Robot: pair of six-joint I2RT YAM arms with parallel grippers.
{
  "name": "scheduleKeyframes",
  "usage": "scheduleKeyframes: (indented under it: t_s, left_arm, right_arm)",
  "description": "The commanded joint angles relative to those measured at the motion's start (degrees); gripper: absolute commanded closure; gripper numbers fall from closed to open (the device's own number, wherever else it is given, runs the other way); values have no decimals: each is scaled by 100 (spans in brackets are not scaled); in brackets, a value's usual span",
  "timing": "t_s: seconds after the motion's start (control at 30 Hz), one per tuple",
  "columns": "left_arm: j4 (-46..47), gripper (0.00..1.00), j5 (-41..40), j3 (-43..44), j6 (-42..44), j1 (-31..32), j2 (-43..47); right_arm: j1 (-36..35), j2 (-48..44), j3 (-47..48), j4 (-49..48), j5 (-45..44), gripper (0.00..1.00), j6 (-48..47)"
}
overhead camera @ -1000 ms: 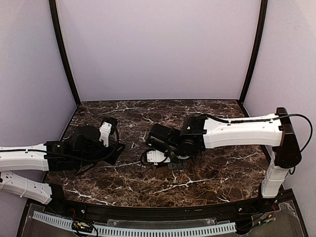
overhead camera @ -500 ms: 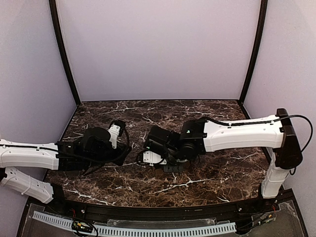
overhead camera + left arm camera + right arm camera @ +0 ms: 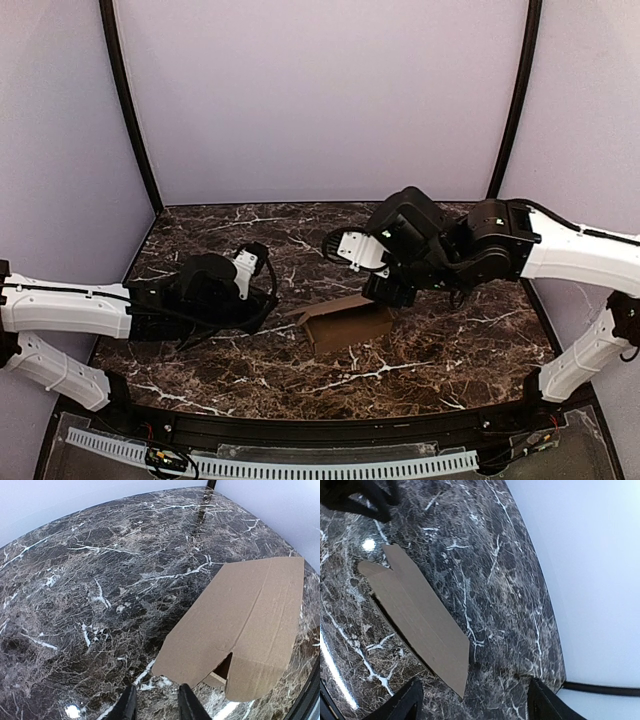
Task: Fold the paper box
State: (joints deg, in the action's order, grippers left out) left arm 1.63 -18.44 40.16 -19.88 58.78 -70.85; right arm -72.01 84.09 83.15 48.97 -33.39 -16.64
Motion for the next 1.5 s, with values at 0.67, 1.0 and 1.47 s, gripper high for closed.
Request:
scheduleKeyframes:
  t_s: [0.67,1.0,1.47]
  left_arm:
    - [64,32,1620,-302,2626,28,-398]
    - [1156,38,998,-458,3403,33,-761]
    - [1350,56,689,-432,3677,32,-828]
  right_arm:
    - [2386,-2531,-4261,-3635,2082,1,2418]
    - [2446,-2508,-4676,-4036,2475,1,2651]
    - [2455,-3062,-4998,-4052,2319,2,2904]
